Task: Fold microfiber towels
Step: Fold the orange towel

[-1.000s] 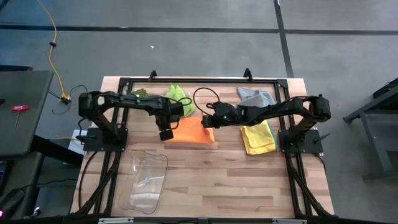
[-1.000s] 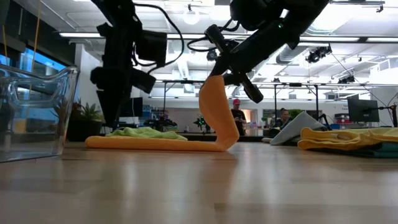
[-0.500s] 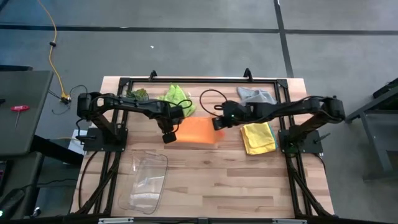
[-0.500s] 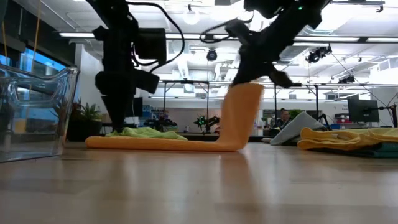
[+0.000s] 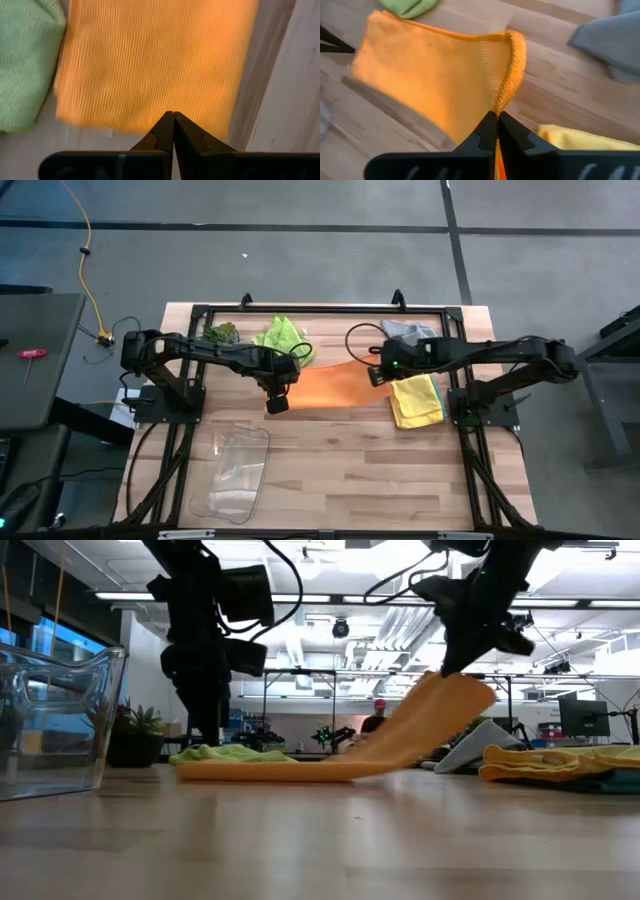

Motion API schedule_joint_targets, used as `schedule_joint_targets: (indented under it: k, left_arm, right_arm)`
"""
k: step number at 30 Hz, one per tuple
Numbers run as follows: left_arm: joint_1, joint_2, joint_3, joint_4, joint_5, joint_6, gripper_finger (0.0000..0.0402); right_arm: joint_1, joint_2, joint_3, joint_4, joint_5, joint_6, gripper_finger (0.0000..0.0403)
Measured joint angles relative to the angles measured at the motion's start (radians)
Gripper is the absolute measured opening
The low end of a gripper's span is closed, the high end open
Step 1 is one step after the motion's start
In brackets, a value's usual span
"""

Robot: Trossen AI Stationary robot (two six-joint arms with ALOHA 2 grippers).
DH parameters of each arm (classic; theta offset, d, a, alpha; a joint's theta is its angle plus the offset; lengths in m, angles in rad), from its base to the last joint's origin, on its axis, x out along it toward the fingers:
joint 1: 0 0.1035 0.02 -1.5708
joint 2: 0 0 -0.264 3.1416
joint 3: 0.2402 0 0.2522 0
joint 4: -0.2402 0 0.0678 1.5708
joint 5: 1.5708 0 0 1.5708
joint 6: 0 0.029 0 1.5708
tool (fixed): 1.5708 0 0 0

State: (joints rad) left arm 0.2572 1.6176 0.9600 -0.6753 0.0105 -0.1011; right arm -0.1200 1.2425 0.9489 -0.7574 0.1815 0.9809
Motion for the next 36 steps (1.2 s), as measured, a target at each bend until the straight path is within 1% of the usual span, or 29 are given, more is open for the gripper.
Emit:
schedule_joint_targets:
  k: [6, 8, 11, 14, 16, 23, 27, 31, 36]
  left_arm:
    - [-0.018, 0.0, 0.0, 0.034, 0.0, -0.027, 0.0]
    - [-0.026, 0.0, 0.0, 0.039, 0.0, -0.027, 0.0]
    - [-0.03, -0.018, 0.003, 0.039, 0.0, -0.002, 0.0]
    - [-0.03, -0.06, 0.021, 0.038, -0.013, 0.007, 0.0]
    - [-0.03, -0.109, 0.034, 0.018, -0.052, 0.017, 0.0]
    - [-0.038, -0.334, 0.042, 0.016, -0.143, 0.135, 0.0]
    - [-0.037, -0.431, 0.042, 0.022, -0.181, 0.154, 0.0]
    - [-0.035, -0.476, 0.041, 0.018, -0.196, 0.122, 0.0]
    - [-0.045, -0.48, 0.04, 0.026, -0.2, 0.093, 0.0]
  right_arm:
    - [0.0, -0.065, 0.0, -0.124, 0.028, 0.006, 0.0]
    - [0.0, -0.074, 0.0, -0.13, 0.028, 0.022, 0.0]
    - [0.0, -0.065, 0.0, -0.094, 0.023, 0.032, 0.0]
    - [0.003, -0.031, 0.0, 0.016, 0.006, 0.036, 0.0]
    - [0.009, -0.004, 0.0, 0.114, -0.007, 0.039, 0.0]
    - [0.01, 0.101, 0.0, 0.452, -0.065, 0.058, 0.0]
    - [0.01, 0.167, 0.0, 0.615, -0.084, 0.076, 0.0]
    - [0.013, 0.239, 0.0, 0.718, -0.099, 0.102, 0.0]
    - [0.026, 0.33, 0.0, 0.789, -0.109, 0.142, 0.0]
